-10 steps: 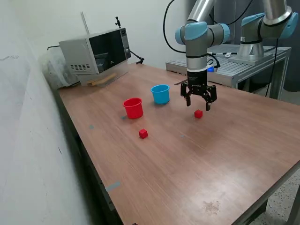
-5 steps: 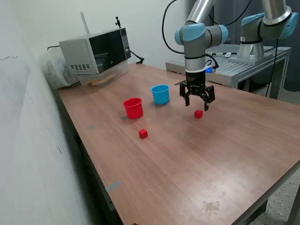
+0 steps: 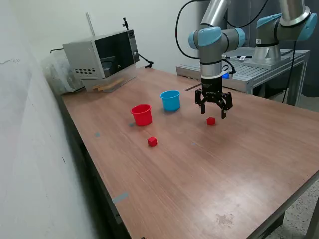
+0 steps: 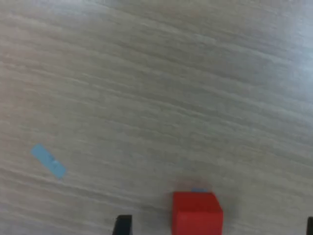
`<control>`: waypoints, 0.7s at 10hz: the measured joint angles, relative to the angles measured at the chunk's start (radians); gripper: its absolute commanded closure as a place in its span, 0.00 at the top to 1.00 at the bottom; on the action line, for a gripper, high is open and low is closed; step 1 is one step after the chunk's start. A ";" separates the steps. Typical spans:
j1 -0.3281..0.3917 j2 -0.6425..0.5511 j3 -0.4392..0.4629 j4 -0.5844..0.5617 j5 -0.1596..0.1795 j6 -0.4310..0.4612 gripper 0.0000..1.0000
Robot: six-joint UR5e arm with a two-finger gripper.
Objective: Place red objects in the red bin, and blue objects in the blue bin.
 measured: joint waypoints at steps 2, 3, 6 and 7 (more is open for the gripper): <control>0.002 0.000 -0.001 -0.003 0.005 0.000 1.00; 0.003 0.000 -0.002 -0.005 0.006 0.000 1.00; 0.003 0.007 -0.004 -0.012 0.008 0.000 1.00; 0.003 0.011 -0.004 -0.015 0.008 0.000 1.00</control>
